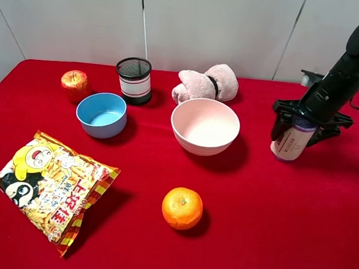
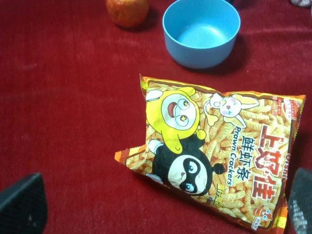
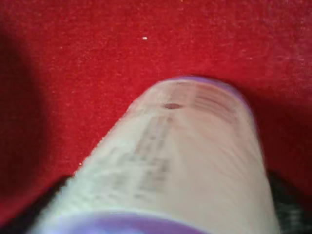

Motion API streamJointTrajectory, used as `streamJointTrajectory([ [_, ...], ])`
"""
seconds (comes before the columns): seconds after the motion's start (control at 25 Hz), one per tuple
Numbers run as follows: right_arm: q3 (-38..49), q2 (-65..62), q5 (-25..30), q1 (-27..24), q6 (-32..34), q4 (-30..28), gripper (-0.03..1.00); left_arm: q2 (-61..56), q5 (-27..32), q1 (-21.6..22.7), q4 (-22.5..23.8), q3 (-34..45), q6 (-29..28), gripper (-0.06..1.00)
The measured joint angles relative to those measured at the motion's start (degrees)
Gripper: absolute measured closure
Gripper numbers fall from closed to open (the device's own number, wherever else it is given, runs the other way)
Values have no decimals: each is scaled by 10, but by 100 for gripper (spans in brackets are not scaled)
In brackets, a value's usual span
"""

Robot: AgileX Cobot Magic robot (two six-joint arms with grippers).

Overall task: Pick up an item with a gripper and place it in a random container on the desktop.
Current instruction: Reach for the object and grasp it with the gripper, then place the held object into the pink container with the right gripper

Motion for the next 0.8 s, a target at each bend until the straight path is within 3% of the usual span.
streamJointTrajectory([
  [0.04, 0, 0, 0, 0, 0, -1, 51, 0, 0, 0, 0, 0, 0, -5],
  [0.8, 0, 1, 0, 0, 1, -1, 51, 0, 0, 0, 0, 0, 0, -5],
])
